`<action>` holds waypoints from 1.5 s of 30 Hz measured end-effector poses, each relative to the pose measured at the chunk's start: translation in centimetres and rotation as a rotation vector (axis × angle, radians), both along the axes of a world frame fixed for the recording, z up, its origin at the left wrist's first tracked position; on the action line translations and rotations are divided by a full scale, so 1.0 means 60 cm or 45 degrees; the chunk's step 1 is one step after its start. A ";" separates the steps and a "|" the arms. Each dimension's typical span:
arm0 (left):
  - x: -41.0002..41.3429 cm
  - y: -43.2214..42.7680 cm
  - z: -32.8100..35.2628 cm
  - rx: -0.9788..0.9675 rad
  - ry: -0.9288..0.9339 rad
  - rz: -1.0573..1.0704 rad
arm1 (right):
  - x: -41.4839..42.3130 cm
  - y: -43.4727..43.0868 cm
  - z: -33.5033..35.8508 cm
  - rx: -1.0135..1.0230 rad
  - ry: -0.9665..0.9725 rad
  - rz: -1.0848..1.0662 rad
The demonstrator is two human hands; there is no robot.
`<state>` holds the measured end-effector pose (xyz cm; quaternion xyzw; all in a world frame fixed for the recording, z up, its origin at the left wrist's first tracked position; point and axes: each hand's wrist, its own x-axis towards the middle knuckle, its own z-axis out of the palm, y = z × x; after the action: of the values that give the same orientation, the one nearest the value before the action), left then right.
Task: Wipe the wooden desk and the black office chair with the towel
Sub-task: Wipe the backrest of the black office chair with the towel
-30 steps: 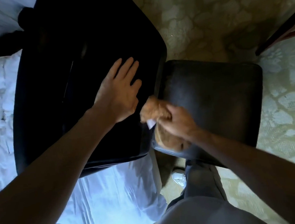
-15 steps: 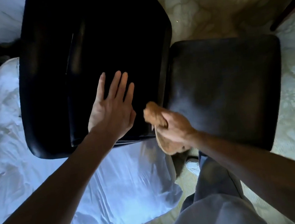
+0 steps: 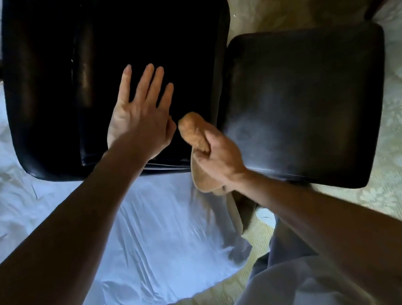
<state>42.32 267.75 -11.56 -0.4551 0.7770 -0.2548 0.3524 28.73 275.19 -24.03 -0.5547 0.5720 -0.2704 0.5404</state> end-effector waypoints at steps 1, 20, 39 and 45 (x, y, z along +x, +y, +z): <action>0.001 0.001 0.001 0.002 -0.011 -0.002 | 0.003 0.028 0.010 -0.055 -0.016 0.017; 0.003 -0.014 0.006 0.009 0.058 -0.051 | -0.056 0.096 -0.068 -0.830 0.763 0.568; 0.009 -0.030 0.000 -0.025 -0.023 -0.090 | -0.086 0.032 -0.027 -0.596 0.670 0.572; 0.014 -0.030 -0.001 -0.004 -0.022 -0.095 | -0.020 0.088 -0.053 -0.630 0.538 0.438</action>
<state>43.19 265.97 -11.63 -0.4241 0.7901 -0.2728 0.3486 27.52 280.45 -27.20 -0.8004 0.4867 -0.1852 0.2971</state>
